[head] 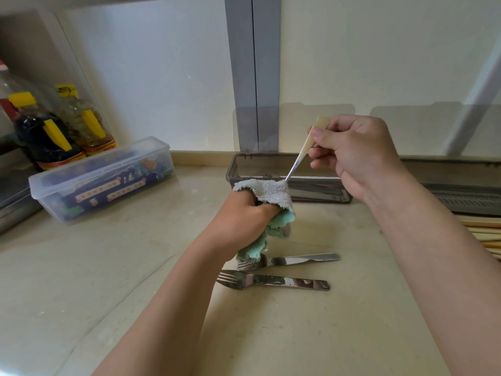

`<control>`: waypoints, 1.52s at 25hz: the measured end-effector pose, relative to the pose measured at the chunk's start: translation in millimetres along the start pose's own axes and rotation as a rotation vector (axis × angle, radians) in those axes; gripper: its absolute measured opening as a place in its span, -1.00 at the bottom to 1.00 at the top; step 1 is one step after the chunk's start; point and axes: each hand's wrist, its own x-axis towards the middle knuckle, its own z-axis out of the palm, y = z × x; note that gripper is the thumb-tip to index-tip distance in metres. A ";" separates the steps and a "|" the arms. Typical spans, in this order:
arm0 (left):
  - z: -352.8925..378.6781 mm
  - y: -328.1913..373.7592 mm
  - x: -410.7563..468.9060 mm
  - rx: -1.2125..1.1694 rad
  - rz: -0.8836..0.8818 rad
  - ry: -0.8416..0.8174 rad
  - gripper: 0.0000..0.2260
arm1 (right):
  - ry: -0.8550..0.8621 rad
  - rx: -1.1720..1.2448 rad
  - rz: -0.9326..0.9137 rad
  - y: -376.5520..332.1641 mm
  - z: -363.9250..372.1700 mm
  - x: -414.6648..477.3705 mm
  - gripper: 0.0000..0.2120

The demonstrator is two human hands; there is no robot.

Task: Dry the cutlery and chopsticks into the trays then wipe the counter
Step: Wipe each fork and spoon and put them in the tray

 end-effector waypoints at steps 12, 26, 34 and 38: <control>-7.2 -5.6 8.6 -0.217 -0.049 0.286 -0.82 | 0.379 0.100 0.062 17.2 -12.4 12.0 -0.82; -10.7 -7.8 17.0 -0.386 -0.070 0.471 -0.82 | 0.263 -0.571 0.314 40.5 -15.7 13.7 -0.86; -9.9 -5.1 14.8 -0.394 -0.045 0.490 -0.87 | -0.741 -1.022 0.185 7.9 -4.9 -13.5 -0.93; -9.1 -4.3 14.6 -0.400 -0.036 0.512 -0.87 | -1.093 -1.447 0.251 16.7 15.0 -28.6 -0.74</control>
